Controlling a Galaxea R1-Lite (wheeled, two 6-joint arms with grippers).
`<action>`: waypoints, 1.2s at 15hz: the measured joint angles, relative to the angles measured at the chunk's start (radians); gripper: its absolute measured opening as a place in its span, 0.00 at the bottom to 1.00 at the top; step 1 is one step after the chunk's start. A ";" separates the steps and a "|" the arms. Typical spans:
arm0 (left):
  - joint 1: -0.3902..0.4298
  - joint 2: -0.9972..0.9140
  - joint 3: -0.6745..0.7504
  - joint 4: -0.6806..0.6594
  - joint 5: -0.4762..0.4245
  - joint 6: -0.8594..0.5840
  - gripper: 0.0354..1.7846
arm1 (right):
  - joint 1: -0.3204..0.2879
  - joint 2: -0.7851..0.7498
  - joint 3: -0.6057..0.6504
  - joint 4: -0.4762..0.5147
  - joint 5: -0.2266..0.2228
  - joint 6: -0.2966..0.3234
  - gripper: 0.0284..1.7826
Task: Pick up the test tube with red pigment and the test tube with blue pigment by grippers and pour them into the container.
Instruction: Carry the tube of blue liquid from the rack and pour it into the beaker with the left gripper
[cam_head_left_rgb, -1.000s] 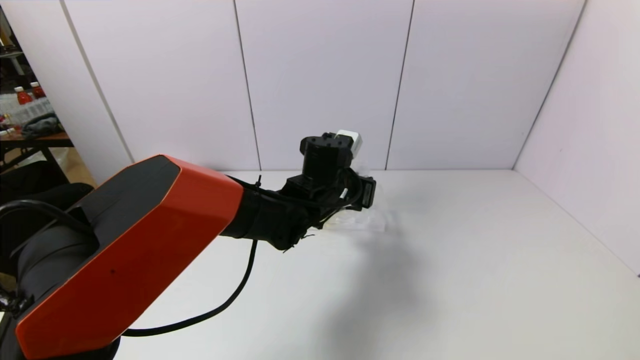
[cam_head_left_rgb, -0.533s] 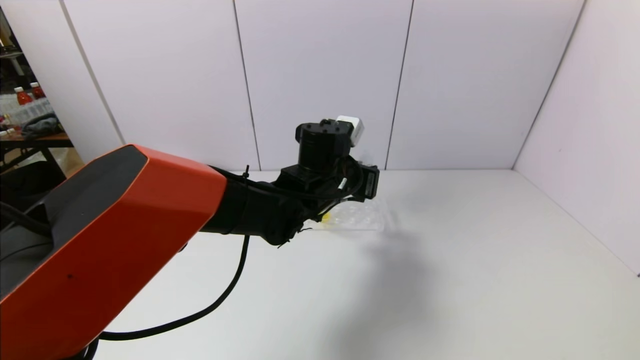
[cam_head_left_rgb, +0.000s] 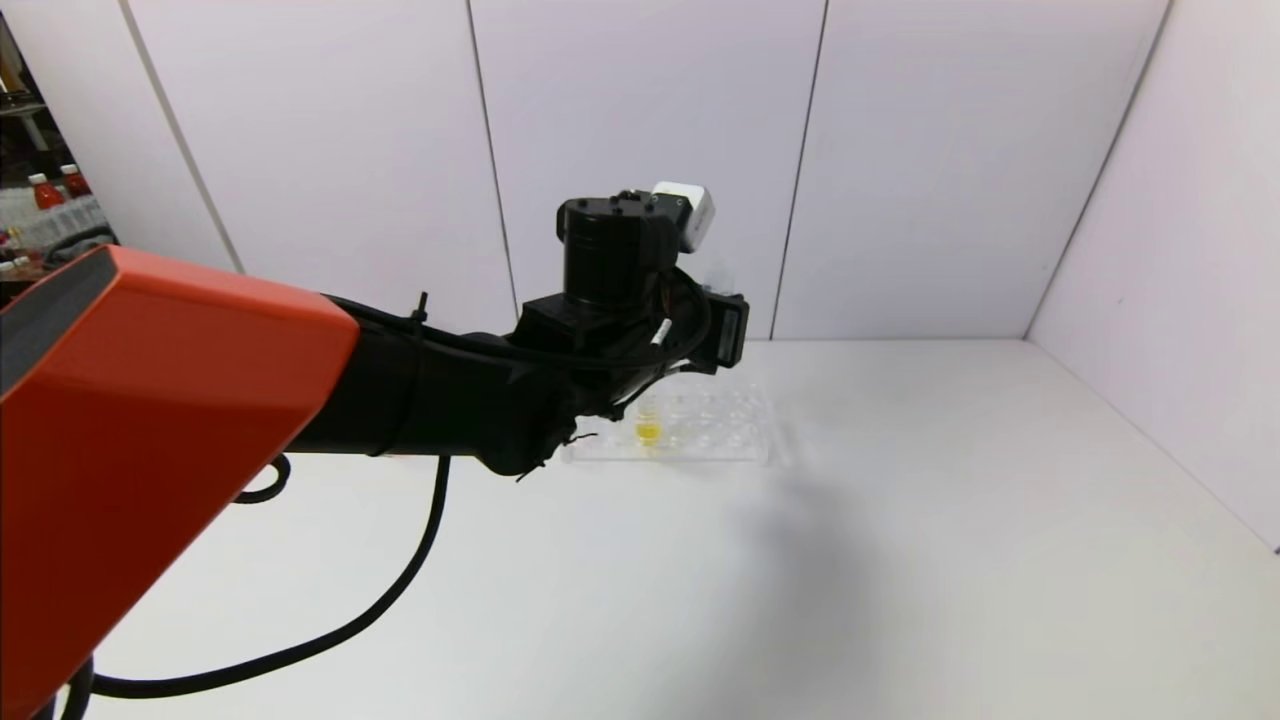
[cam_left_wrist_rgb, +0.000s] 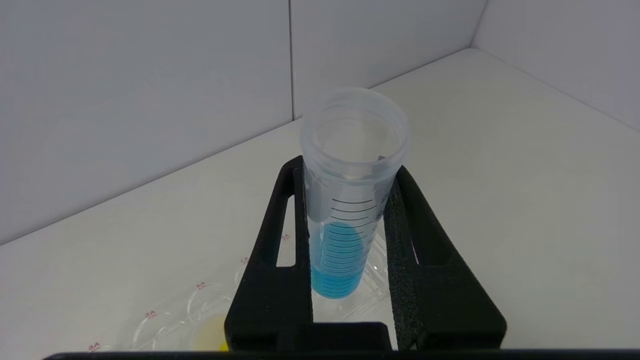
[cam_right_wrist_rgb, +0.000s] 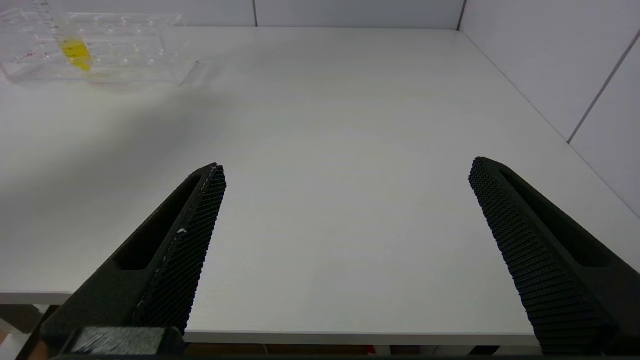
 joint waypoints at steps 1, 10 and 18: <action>0.000 -0.020 0.012 0.000 0.008 0.004 0.23 | 0.000 0.000 0.000 0.000 0.000 0.000 1.00; 0.017 -0.195 0.139 -0.013 0.014 0.010 0.23 | 0.000 0.000 0.000 0.000 0.000 0.000 1.00; 0.201 -0.273 0.182 -0.013 0.006 0.036 0.23 | 0.000 0.000 0.000 0.000 0.000 0.000 1.00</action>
